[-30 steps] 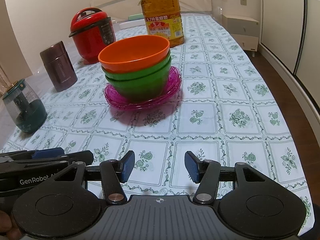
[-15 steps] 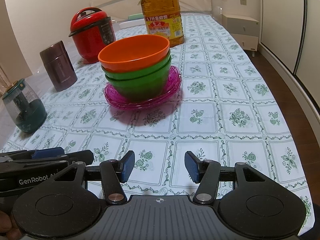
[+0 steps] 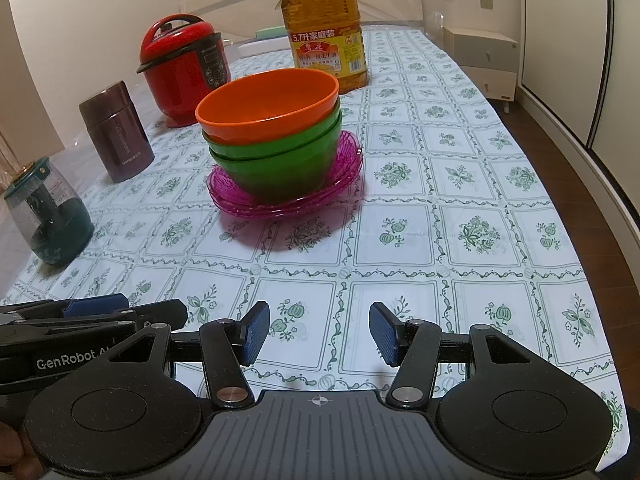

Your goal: Organize plates and bowls

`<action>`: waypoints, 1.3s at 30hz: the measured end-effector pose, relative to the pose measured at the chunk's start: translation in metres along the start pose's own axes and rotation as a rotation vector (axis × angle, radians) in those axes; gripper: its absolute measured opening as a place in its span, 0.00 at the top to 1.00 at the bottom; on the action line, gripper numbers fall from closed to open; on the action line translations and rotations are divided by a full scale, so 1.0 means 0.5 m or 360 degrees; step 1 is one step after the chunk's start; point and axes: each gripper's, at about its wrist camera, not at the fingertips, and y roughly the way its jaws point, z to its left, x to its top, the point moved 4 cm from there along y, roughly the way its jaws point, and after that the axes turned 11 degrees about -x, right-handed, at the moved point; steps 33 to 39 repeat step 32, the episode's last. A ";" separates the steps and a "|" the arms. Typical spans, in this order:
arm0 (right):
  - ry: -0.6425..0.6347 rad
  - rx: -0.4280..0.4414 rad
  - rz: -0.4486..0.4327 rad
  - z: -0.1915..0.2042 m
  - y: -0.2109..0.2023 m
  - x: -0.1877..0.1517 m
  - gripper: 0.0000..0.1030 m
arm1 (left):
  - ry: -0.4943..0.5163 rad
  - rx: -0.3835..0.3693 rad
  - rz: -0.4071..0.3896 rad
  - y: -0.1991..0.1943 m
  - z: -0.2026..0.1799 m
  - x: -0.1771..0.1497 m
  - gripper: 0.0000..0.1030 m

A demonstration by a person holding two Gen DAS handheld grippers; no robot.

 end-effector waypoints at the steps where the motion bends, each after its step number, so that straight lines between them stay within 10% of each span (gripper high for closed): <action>1: 0.0001 0.0000 0.0000 0.000 0.000 0.000 0.46 | -0.0001 0.0000 0.0000 0.000 0.000 0.000 0.37; 39: 0.0003 -0.0001 0.0007 0.000 0.002 -0.001 0.46 | -0.0032 0.0015 -0.0036 -0.004 0.004 0.001 0.37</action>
